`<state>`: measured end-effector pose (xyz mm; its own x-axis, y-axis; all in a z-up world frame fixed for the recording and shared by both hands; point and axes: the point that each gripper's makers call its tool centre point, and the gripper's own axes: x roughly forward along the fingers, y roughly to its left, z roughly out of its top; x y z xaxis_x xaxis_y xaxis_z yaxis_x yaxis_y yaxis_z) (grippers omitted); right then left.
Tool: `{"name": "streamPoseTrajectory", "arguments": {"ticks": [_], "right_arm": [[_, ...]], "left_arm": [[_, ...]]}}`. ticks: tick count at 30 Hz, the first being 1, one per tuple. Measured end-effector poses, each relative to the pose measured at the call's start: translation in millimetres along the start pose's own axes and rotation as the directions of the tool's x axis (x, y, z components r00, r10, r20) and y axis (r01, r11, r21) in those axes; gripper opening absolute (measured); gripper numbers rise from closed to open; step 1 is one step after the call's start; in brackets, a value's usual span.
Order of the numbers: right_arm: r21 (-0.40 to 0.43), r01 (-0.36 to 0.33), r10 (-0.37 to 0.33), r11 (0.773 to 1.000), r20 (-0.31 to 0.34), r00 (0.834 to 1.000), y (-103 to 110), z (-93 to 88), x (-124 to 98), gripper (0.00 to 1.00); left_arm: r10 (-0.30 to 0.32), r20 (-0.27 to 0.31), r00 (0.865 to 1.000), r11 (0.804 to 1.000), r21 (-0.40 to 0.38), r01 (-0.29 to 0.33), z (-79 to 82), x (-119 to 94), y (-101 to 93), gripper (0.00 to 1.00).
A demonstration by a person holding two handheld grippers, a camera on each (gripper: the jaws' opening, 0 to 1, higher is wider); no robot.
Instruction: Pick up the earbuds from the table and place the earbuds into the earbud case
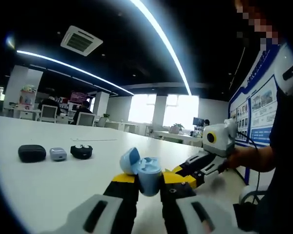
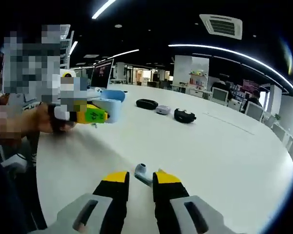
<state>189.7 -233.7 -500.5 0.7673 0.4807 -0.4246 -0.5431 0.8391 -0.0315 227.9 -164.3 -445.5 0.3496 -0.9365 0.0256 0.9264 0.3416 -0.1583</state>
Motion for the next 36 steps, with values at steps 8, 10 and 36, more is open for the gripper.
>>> {"name": "streamPoseTrajectory", "arguments": {"ticks": [8, 10, 36], "right_arm": [[-0.017, -0.076, 0.072, 0.997, -0.159, 0.985, 0, -0.9, 10, 0.15], [-0.020, -0.081, 0.074, 0.997, -0.217, 0.973, 0, -2.9, 14, 0.15], [0.648, -0.458, 0.200, 0.608, 0.433, 0.879, -1, 112.8, -17, 0.10]], "left_arm": [[-0.002, -0.007, 1.000, 1.000, 0.009, 0.002, -1.7, 1, -2.1, 0.19], [-0.002, -0.010, 1.000, 1.000, 0.014, 0.002, -2.5, 1, -2.4, 0.19], [-0.015, -0.010, 1.000, 0.998, 0.056, 0.015, -2.6, 5, -8.2, 0.19]]}}
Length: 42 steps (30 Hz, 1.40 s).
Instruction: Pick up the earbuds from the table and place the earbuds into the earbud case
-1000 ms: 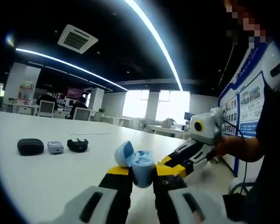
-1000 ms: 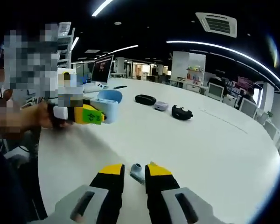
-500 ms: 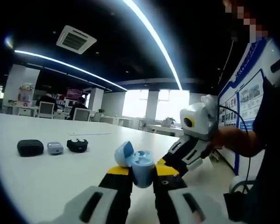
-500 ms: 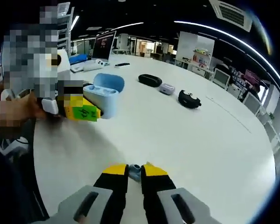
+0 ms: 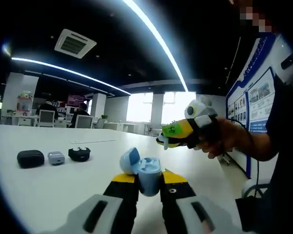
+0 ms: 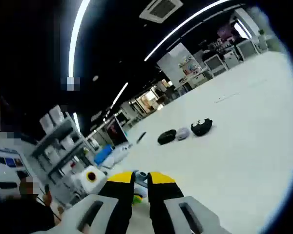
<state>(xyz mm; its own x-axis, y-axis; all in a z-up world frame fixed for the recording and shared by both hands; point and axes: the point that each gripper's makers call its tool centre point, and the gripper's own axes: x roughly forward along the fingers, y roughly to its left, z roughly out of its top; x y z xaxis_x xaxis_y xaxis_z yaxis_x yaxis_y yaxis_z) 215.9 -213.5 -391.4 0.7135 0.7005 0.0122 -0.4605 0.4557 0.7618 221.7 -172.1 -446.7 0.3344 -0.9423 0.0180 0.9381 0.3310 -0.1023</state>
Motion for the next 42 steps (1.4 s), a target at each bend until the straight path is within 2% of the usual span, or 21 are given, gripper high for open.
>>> {"name": "streamPoseTrajectory", "arguments": {"ticks": [3, 4, 13, 24, 30, 34, 42], "right_arm": [[0.133, -0.076, 0.071, 0.988, 0.044, 0.997, 10, 3.7, 5, 0.10], [0.152, -0.085, 0.077, 0.985, 0.059, 0.995, 11, 4.7, 7, 0.10], [0.202, -0.096, 0.088, 0.975, 0.051, 0.995, 10, -8.7, 21, 0.10], [0.220, -0.103, 0.084, 0.970, 0.096, 0.992, 5, -11.6, 26, 0.10], [0.115, -0.080, 0.068, 0.990, 0.103, 0.992, 6, -17.6, 27, 0.10], [0.127, -0.096, 0.083, 0.987, 0.107, 0.991, 9, -19.2, 27, 0.10], [0.119, -0.093, 0.078, 0.989, 0.123, 0.989, 8, -16.1, 27, 0.10]], "left_arm": [[0.003, 0.001, 1.000, 1.000, 0.003, -0.003, 1.0, 3, -1.2, 0.19], [0.002, 0.002, 1.000, 1.000, 0.002, -0.002, 1.2, 5, -2.0, 0.19], [0.000, 0.010, 1.000, 1.000, 0.004, 0.000, 5.0, 10, -6.2, 0.19], [0.005, 0.036, 0.999, 1.000, -0.022, -0.004, 9.2, 11, -7.4, 0.19], [0.007, 0.057, 0.998, 0.998, -0.070, -0.003, 12.0, 9, -4.5, 0.19], [0.011, 0.071, 0.997, 0.996, -0.094, -0.004, 14.4, 8, -2.2, 0.19], [0.004, 0.089, 0.996, 0.997, -0.083, 0.003, 16.7, 6, -4.6, 0.18]]}}
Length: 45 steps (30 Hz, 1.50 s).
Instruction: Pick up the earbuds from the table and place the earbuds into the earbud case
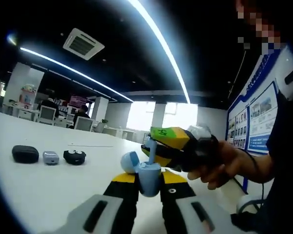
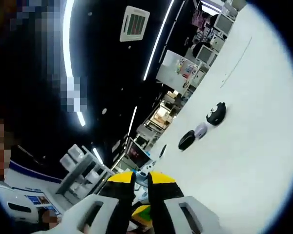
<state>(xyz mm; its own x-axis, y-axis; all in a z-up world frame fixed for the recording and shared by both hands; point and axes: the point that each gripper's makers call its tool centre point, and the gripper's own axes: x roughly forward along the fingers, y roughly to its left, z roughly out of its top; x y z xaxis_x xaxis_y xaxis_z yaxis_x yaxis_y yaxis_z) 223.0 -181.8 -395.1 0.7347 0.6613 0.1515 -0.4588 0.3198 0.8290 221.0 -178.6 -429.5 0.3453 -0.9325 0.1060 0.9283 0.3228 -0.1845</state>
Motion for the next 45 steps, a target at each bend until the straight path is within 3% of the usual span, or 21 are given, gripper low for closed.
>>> {"name": "streamPoseTrajectory", "arguments": {"ticks": [16, 32, 39, 45], "right_arm": [[0.036, -0.028, 0.026, 0.999, 0.067, 0.997, 2, 3.9, -1, 0.10], [-0.009, -0.015, 0.015, 1.000, 0.039, 0.999, 5, 0.7, -4, 0.11], [-0.107, 0.026, -0.025, 0.994, 0.008, 1.000, 12, 0.8, -5, 0.11], [-0.221, 0.056, -0.058, 0.974, -0.003, 0.998, 17, 3.7, -7, 0.11]], "left_arm": [[-0.002, 0.019, 1.000, 1.000, 0.005, 0.002, 4.5, 0, -3.8, 0.18], [-0.005, 0.046, 0.999, 1.000, -0.002, 0.005, 10.5, -3, -4.4, 0.18], [-0.022, 0.073, 0.997, 1.000, 0.022, 0.021, 15.6, -4, -8.1, 0.18], [-0.030, 0.093, 0.995, 0.999, 0.028, 0.028, 19.5, -4, -9.6, 0.18]]}}
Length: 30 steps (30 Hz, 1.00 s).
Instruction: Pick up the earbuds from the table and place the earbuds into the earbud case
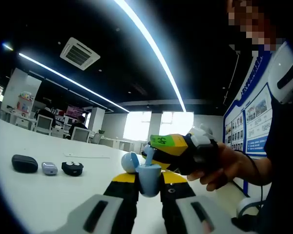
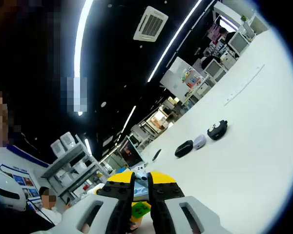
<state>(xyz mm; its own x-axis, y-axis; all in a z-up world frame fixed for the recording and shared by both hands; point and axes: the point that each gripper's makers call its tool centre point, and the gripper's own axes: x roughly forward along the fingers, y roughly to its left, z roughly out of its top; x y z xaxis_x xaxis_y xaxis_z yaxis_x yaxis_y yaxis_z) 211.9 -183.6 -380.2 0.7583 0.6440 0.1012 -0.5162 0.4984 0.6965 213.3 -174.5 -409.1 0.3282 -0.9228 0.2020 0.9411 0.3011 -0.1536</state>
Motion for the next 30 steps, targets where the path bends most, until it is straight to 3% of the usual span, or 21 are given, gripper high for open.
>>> {"name": "streamPoseTrajectory", "arguments": {"ticks": [12, 21, 24, 26, 30], "right_arm": [[-0.043, 0.015, -0.015, 0.999, -0.017, 1.000, -1.4, 1.7, -1.0, 0.11], [-0.213, 0.051, -0.069, 0.976, -0.078, 0.995, 3.4, 2.6, -0.6, 0.11], [-0.218, 0.049, -0.068, 0.975, -0.082, 0.994, 4.7, 4.4, -0.8, 0.11], [-0.148, 0.039, -0.050, 0.988, -0.071, 0.996, 6.1, 6.0, -0.5, 0.11], [-0.161, 0.049, -0.063, 0.986, -0.084, 0.994, 3.3, 4.0, -0.2, 0.11]], "left_arm": [[-0.017, 0.014, 1.000, 1.000, -0.003, 0.017, 2.9, -0.7, -2.3, 0.18], [-0.019, 0.020, 1.000, 1.000, 0.015, 0.019, 5.1, -1.5, -2.5, 0.18], [-0.027, 0.034, 0.999, 0.999, 0.017, 0.027, 7.8, -2.0, -3.7, 0.18], [-0.030, 0.042, 0.999, 0.999, 0.022, 0.029, 9.9, -2.1, -4.3, 0.18], [-0.028, 0.032, 0.999, 0.999, 0.043, 0.026, 8.7, -2.2, -4.9, 0.18]]}}
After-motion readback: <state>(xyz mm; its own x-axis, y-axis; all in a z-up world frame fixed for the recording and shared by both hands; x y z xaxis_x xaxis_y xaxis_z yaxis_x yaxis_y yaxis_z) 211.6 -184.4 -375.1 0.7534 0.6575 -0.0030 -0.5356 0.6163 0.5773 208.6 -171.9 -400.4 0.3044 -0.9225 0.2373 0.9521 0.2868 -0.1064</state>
